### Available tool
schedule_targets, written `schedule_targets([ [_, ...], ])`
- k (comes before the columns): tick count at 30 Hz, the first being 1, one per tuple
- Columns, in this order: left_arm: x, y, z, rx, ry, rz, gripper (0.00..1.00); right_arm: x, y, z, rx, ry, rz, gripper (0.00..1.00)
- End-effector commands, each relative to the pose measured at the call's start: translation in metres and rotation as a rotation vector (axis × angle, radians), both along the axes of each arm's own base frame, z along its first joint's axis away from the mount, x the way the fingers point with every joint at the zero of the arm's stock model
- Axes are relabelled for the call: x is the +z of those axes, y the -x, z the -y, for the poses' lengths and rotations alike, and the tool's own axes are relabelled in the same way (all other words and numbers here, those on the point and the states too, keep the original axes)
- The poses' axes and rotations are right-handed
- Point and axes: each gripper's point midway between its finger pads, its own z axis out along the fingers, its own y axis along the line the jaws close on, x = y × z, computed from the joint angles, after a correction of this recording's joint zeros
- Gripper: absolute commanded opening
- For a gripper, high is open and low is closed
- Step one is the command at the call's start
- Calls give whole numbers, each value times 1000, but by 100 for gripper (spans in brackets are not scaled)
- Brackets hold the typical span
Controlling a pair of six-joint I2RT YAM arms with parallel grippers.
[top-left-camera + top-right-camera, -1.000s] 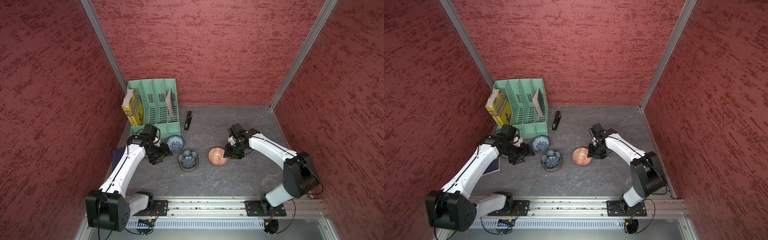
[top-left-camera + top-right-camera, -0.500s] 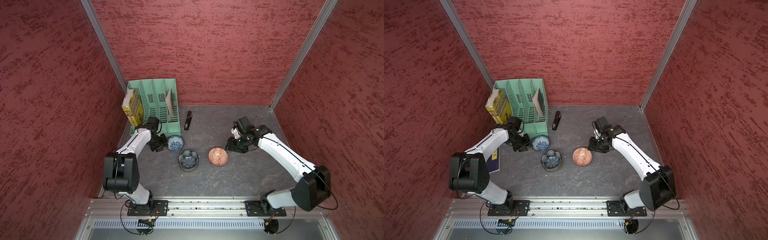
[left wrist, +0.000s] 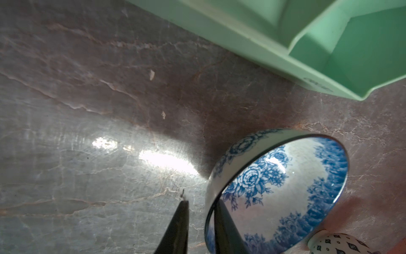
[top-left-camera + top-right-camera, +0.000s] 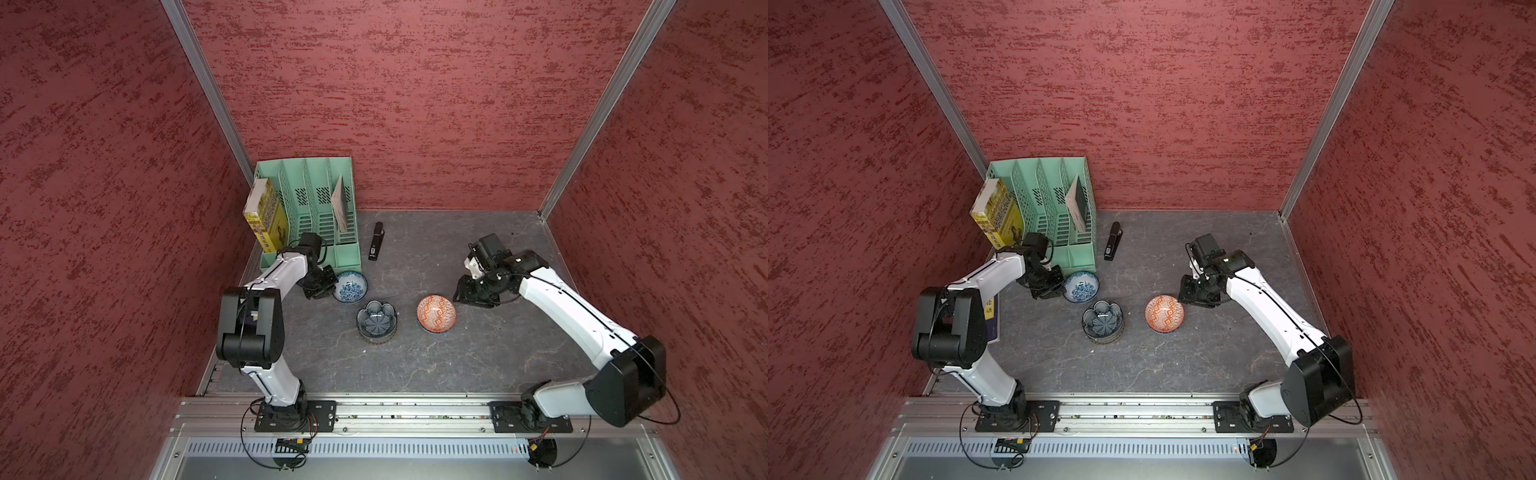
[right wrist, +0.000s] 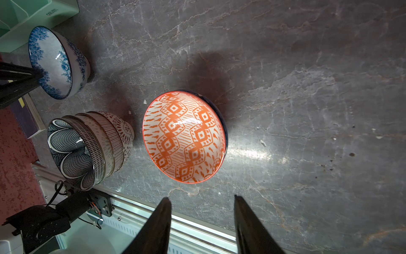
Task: Stack the bowls
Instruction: Pick up the bowl from the center of the board.
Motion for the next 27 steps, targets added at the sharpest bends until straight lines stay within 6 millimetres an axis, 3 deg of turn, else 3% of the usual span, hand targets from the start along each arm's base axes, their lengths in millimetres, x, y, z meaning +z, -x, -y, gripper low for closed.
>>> schedule_targets([
  [1,-6,-6,0,-15,-3,16,21,0,0,3,0,10,3,48],
  [16,-14,-3,6,-33,12,-7,16,-3,2,3,3,9,-6,47],
  [23,-12,0,7,-39,17,-12,0,-7,3,3,6,13,-12,47],
  [27,-1,4,6,-44,13,-3,0,-5,2,3,7,11,-8,47],
])
